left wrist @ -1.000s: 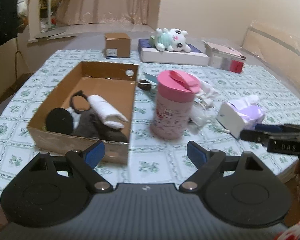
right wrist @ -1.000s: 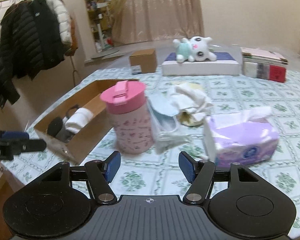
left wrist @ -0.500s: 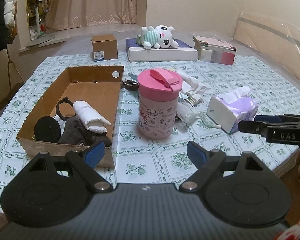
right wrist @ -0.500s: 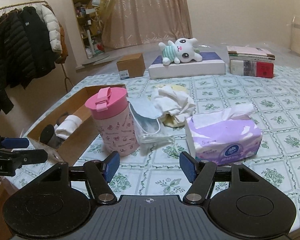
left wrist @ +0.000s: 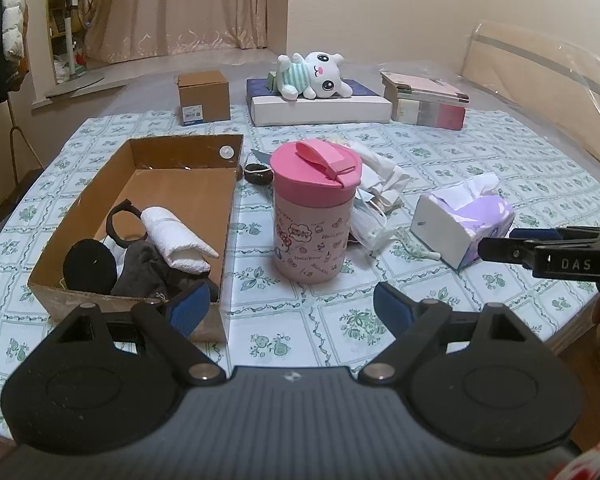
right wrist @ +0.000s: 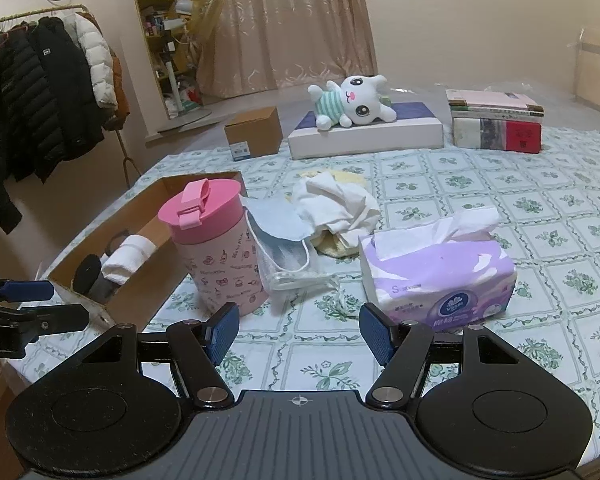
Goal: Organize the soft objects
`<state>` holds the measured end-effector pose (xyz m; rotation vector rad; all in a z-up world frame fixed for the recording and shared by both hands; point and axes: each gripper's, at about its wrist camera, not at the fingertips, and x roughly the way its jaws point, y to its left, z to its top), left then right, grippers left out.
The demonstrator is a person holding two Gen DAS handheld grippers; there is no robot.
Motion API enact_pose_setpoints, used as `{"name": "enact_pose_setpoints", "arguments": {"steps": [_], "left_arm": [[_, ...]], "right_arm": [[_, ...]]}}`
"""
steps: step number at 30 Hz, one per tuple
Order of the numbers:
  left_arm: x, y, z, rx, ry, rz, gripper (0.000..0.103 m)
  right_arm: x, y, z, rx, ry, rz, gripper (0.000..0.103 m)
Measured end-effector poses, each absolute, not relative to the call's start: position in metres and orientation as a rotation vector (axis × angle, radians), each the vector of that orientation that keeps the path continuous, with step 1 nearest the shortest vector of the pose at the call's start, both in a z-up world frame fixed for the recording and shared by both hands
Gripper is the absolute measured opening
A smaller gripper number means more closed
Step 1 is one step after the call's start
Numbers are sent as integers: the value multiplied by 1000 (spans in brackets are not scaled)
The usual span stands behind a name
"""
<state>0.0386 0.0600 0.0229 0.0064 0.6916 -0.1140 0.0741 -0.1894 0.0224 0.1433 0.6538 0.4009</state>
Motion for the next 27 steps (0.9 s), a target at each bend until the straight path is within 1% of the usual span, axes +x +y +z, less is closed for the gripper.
{"name": "enact_pose_setpoints", "arguments": {"steps": [14, 19, 27], "left_arm": [[72, 86, 48, 33, 655, -126, 87], [94, 99, 54, 62, 650, -129, 87], [140, 119, 58, 36, 658, -146, 87]], "right_arm": [[92, -201, 24, 130, 640, 380, 67], [108, -203, 29, 95, 626, 384, 67], [141, -202, 36, 37, 611, 391, 67]]}}
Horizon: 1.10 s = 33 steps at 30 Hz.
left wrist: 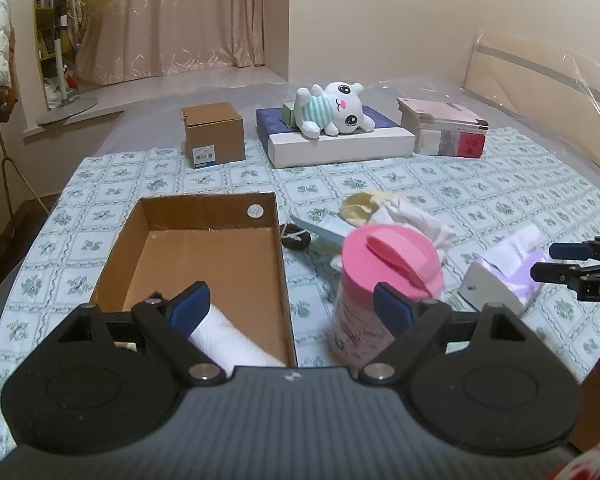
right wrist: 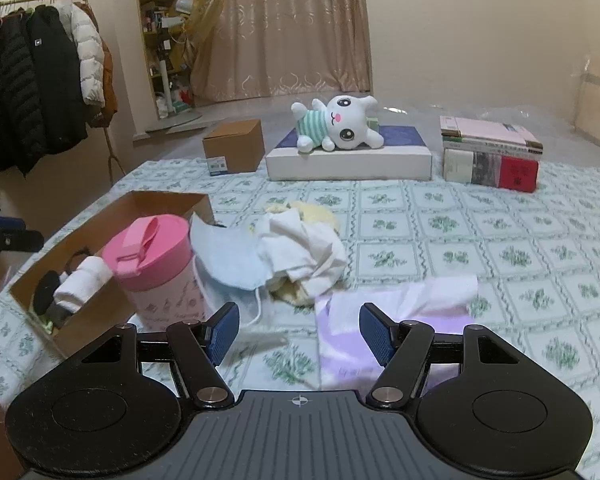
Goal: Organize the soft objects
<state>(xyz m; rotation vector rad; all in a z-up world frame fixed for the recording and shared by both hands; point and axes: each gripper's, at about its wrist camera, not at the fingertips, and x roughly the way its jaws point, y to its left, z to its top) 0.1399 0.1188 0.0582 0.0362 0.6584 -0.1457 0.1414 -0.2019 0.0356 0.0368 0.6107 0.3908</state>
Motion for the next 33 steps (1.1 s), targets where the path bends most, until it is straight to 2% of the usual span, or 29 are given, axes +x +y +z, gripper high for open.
{"name": "enact_pose_setpoints", "arguments": {"steps": [11, 18, 21, 31, 33], "left_arm": [[219, 128, 61, 11, 697, -202, 82], [278, 114, 46, -49, 803, -275, 78], [302, 108, 31, -88, 877, -302, 72], [374, 102, -15, -265, 1085, -348, 63], [383, 99, -22, -271, 1115, -353, 57]], "right_arm": [[201, -187, 38, -76, 612, 461, 66], [247, -182, 35, -94, 656, 486, 66], [264, -178, 31, -124, 671, 499, 66], [301, -173, 11, -145, 729, 517, 66], [305, -172, 6, -145, 740, 522, 66]]}}
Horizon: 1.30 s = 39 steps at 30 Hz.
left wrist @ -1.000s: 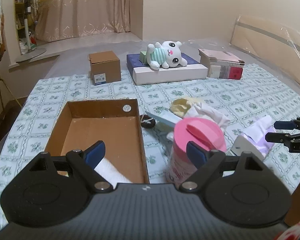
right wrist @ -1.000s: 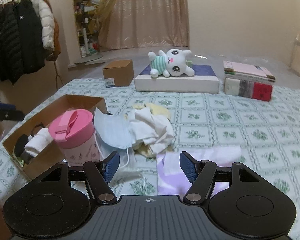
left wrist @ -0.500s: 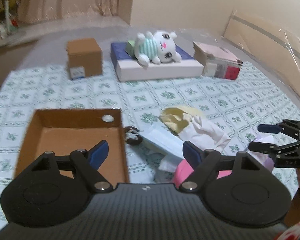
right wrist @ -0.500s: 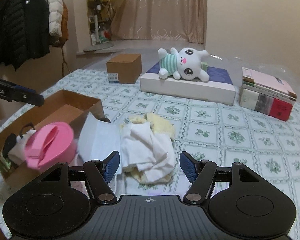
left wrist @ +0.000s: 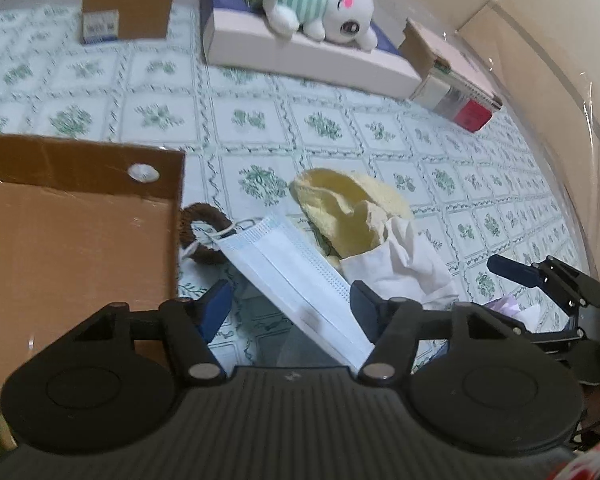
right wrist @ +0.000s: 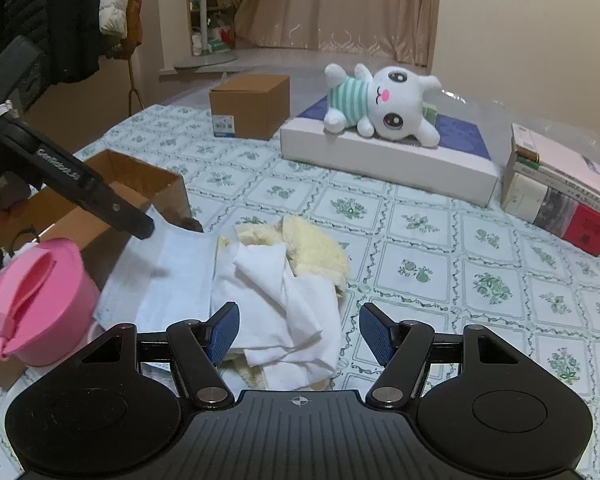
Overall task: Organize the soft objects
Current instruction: 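Grasp the blue face mask with the left gripper while the right gripper grasps the white tissue, then carry the blue mask and white tissue over the cardboard box with both grippers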
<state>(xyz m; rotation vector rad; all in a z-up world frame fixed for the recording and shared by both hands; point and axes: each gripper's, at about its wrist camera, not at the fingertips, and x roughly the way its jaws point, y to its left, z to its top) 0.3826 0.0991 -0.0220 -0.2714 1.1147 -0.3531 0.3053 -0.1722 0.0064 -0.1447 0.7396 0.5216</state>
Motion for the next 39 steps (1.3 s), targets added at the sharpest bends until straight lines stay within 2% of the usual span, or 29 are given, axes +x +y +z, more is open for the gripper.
{"name": "enact_pose_setpoints", "arguments": {"steps": [3, 5, 7, 9, 12, 21, 22, 23, 26, 39], "left_arm": [[390, 94, -30, -258, 1144, -355, 50], [394, 91, -35, -260, 1158, -358, 40], [395, 88, -38, -256, 1161, -361, 28], [395, 86, -38, -258, 1157, -370, 10], [395, 82, -28, -265, 1124, -393, 5], [393, 83, 32, -234, 979, -432, 0], [393, 83, 38, -223, 963, -429, 0], [392, 84, 44, -212, 946, -423, 0], [386, 88, 59, -188, 900, -401, 0], [341, 90, 120, -70, 766, -345, 0]], "right_arm": [[311, -171, 1, -142, 757, 531, 66], [315, -167, -2, -147, 770, 538, 66], [318, -164, -5, -158, 781, 546, 66], [322, -161, -7, -166, 786, 550, 66], [331, -158, -10, -176, 795, 550, 66], [346, -131, -26, -268, 835, 603, 65], [346, -128, -28, -279, 839, 609, 55], [346, -127, -30, -285, 844, 616, 36], [342, -128, -28, -262, 839, 594, 16], [301, -162, 74, -153, 655, 557, 12]]}}
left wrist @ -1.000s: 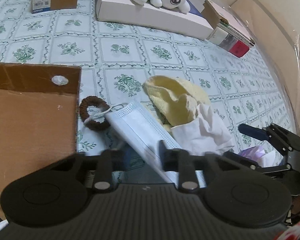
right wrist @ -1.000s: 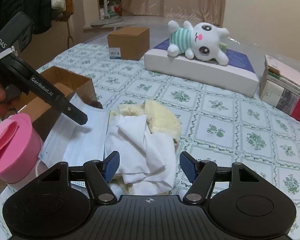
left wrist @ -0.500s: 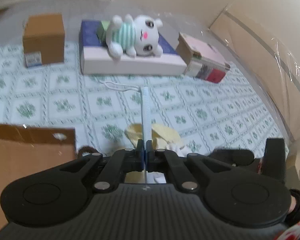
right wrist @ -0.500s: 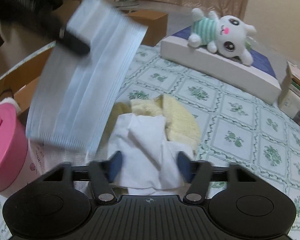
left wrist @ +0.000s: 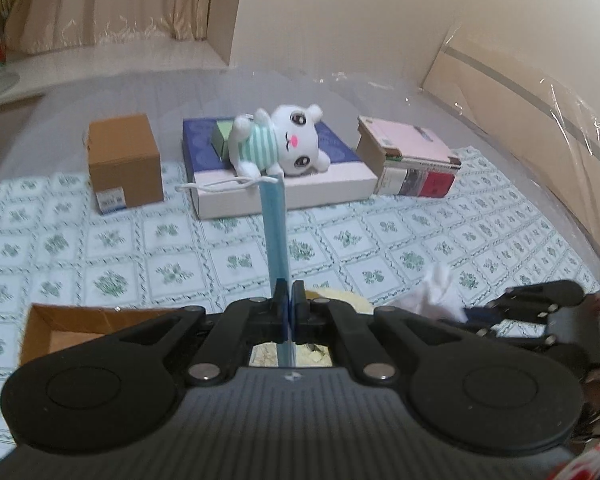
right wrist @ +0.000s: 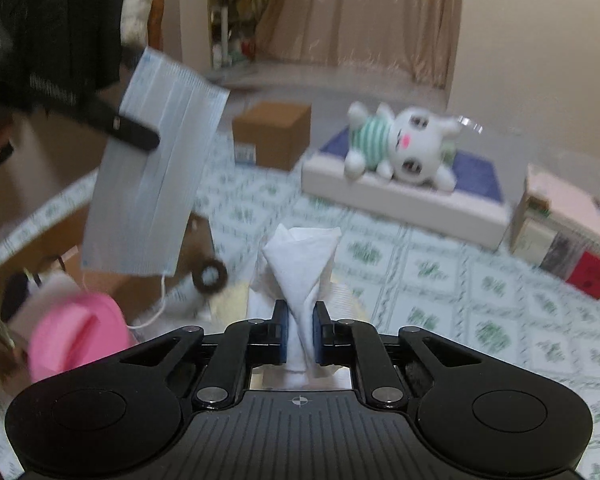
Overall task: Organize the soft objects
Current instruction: 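Carry the blue mask and white tissue over the cardboard box with both grippers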
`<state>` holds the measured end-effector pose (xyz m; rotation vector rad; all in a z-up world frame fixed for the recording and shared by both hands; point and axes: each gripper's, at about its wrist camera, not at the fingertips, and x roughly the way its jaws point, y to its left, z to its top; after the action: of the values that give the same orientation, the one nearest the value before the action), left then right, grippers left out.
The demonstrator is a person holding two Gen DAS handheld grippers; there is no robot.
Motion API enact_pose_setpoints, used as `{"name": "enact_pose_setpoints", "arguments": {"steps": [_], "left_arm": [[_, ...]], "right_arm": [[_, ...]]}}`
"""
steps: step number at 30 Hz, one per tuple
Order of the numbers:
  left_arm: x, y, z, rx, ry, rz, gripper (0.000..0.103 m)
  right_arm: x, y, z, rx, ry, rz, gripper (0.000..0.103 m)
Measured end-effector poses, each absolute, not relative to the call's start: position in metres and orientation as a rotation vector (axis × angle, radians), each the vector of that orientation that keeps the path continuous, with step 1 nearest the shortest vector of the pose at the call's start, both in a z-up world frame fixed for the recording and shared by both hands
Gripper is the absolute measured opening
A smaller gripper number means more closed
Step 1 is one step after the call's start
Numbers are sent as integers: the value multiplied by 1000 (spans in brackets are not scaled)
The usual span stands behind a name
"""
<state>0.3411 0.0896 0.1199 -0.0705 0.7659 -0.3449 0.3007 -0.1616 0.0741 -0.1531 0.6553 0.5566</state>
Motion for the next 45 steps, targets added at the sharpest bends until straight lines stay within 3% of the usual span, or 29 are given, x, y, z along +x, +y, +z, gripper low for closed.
{"name": "enact_pose_setpoints", "arguments": {"steps": [12, 27, 45], "left_arm": [[286, 105, 186, 0, 694, -314, 0], [218, 155, 207, 88, 710, -235, 0], [212, 201, 165, 189, 822, -192, 0]], "right_arm": [[263, -168, 148, -81, 560, 557, 12], [212, -121, 188, -64, 499, 659, 12], [193, -14, 165, -26, 546, 796, 12]]}}
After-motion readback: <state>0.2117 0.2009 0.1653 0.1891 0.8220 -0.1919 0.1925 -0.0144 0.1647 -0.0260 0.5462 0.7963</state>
